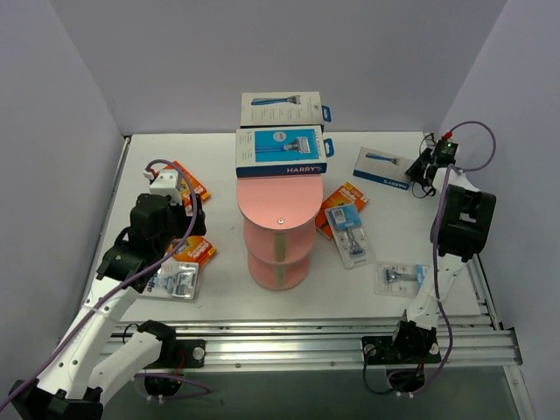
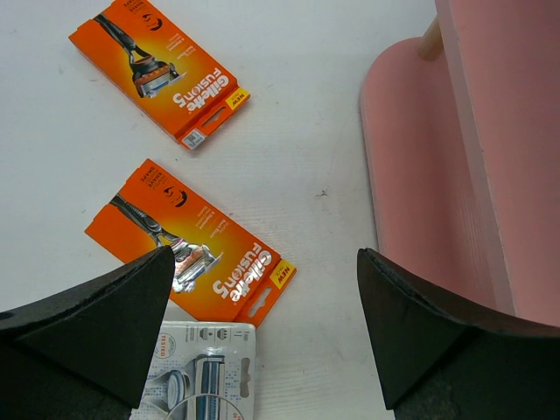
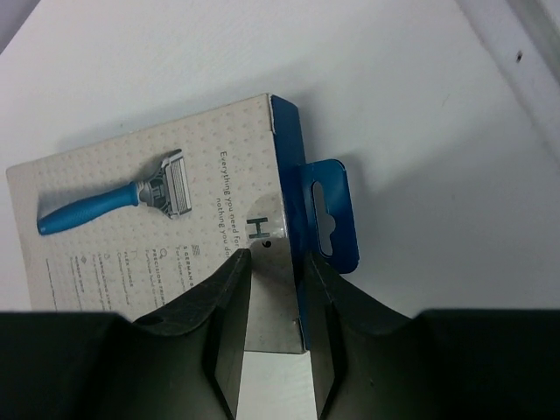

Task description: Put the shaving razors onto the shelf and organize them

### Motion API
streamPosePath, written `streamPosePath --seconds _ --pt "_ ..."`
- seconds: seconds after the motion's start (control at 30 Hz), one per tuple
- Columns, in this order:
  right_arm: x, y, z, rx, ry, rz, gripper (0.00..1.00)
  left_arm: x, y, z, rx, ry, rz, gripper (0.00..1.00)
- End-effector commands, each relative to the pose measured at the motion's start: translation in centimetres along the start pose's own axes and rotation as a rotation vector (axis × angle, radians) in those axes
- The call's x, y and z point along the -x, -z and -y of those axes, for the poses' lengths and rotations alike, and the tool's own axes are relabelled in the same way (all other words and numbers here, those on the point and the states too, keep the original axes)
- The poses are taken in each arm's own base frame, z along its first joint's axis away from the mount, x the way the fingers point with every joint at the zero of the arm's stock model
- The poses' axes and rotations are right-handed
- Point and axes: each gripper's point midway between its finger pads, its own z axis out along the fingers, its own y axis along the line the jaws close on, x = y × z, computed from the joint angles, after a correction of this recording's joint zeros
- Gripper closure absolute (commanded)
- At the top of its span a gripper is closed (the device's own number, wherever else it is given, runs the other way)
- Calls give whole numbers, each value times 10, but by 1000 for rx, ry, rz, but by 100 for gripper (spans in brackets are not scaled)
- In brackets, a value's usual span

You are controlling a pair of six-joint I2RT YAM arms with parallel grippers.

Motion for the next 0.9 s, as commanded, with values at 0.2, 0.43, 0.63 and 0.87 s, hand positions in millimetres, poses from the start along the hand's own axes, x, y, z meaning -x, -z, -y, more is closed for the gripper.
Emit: streamPosePath --seconds 0.2,0.43,0.63,0.87 --pt "-50 63 -30 103 -27 -101 75 11 5 1 -14 2 32 6" --pt "-43 110 -33 194 -90 -72 66 8 3 2 -17 0 16 6" --pt "-39 126 -11 152 -160 -16 59 6 2 3 -15 -6 9 6" --pt "-53 123 24 140 -259 -24 59 5 -1 0 2 -12 4 6"
